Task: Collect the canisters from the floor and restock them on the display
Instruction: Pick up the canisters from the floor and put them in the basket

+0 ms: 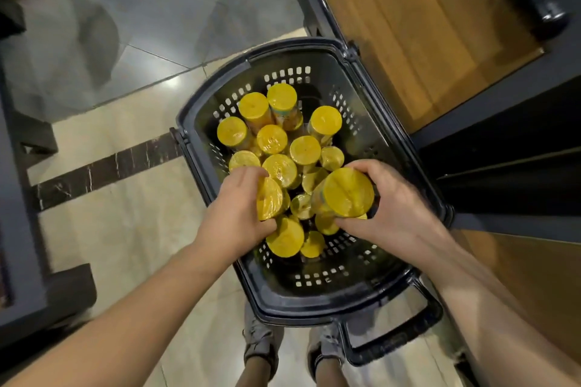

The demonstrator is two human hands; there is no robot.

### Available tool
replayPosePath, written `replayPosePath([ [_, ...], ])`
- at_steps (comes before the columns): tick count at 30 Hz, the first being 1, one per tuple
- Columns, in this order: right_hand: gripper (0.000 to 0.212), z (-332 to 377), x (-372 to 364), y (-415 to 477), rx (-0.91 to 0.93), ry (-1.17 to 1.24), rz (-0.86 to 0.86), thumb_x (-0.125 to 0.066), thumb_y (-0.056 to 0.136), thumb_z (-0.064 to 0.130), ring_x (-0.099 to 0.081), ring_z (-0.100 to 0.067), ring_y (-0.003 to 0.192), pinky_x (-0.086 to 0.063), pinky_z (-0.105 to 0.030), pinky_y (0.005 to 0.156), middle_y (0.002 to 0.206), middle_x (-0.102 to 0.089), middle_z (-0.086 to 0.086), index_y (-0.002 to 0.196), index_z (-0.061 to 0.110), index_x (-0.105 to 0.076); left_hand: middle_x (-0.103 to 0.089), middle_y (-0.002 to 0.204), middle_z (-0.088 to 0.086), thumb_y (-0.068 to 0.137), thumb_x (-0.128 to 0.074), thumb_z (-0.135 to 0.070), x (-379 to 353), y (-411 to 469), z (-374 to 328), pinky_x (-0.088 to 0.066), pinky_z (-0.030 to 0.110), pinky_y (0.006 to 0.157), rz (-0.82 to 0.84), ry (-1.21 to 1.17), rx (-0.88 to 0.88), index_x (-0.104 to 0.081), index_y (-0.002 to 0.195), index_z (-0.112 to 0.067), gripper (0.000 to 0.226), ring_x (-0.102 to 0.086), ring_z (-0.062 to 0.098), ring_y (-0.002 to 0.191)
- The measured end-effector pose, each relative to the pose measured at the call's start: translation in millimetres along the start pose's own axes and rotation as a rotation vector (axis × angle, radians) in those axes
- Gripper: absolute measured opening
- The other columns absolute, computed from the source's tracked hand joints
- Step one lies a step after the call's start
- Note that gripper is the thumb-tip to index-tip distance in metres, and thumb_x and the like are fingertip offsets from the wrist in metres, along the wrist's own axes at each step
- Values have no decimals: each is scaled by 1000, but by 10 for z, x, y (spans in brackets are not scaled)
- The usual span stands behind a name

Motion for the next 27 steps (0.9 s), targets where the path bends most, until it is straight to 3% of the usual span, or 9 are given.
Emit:
replayPosePath([
  [2, 77, -23, -35, 8, -11, -4, 2, -90, 67, 32, -49, 1, 113, -36, -9, 88, 127, -53, 15, 133, 34, -51, -43, 132, -3, 64, -86, -26, 3, -35, -9, -52, 43, 85, -5, 59, -11, -42, 135, -24, 83, -43, 22, 125],
  [5, 77, -30, -57, 11, -23, 0, -6, -90, 68, 34, -50, 1, 111, -42, -17, 89, 127, -52, 15, 134, 35, -50, -44, 130, -2, 64, -85, -26, -36, -83, 24, -54, 46, 82, -6, 80, 14, -43, 134, -24, 82, -44, 23, 123],
  [9, 76, -32, -71, 44, -34, 10, -7, -90, 68, 35, -50, 6, 106, -38, -9, 82, 125, -51, 18, 132, 39, -50, -45, 129, -3, 67, -84, -20, -157, -46, 148, -54, 43, 85, -3, 28, 46, -42, 133, -24, 79, -49, 21, 123],
  [11, 75, -44, -84, 61, -40, 15, -19, -90, 68, 33, -51, 6, 105, -40, -13, 80, 124, -51, 20, 131, 39, -50, -45, 131, -3, 69, -84, -20, -222, 5, 196, -55, 41, 82, 9, 40, 44, -42, 133, -23, 77, -51, 21, 121],
  [15, 77, -107, -173, 111, -58, -7, -21, -89, 69, 31, -52, -3, 108, -42, -19, 82, 127, -50, 16, 135, 35, -50, -36, 135, 0, 75, -85, -25, -351, 143, 224, -55, 39, 70, 87, 207, 47, -40, 136, -19, 76, -58, 28, 109],
  [18, 79, -194, -320, 189, -61, -7, -13, -90, 67, 29, -53, -10, 109, -44, -28, 86, 126, -50, 14, 134, 35, -49, -35, 133, 5, 78, -84, -23, -429, 246, 228, -55, 39, 72, 151, 330, 81, -40, 138, -15, 74, -57, 30, 110],
  [22, 83, -293, -512, 348, -107, -27, 41, -90, 66, 24, -52, -13, 110, -42, -30, 86, 131, -49, 9, 137, 33, -48, -44, 126, 6, 83, -76, -18, -525, 320, 265, -47, 39, 69, 166, 460, 56, -45, 133, -14, 60, -54, 28, 112],
  [27, 79, -347, -734, 457, -99, 1, 97, -89, 68, 21, -50, -7, 108, -44, -31, 88, 122, -46, 19, 135, 34, -49, -48, 124, 5, 88, -69, -16, -549, 370, 228, -36, 33, 66, 208, 619, 41, -45, 126, -16, 44, -57, 25, 108],
])
Point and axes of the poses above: each hand's wrist, its own y-axis towards the middle knuckle, its own x-axis out of the back of the hand, z = x × y, the point moved 1 cm from there along y, towards the middle knuckle
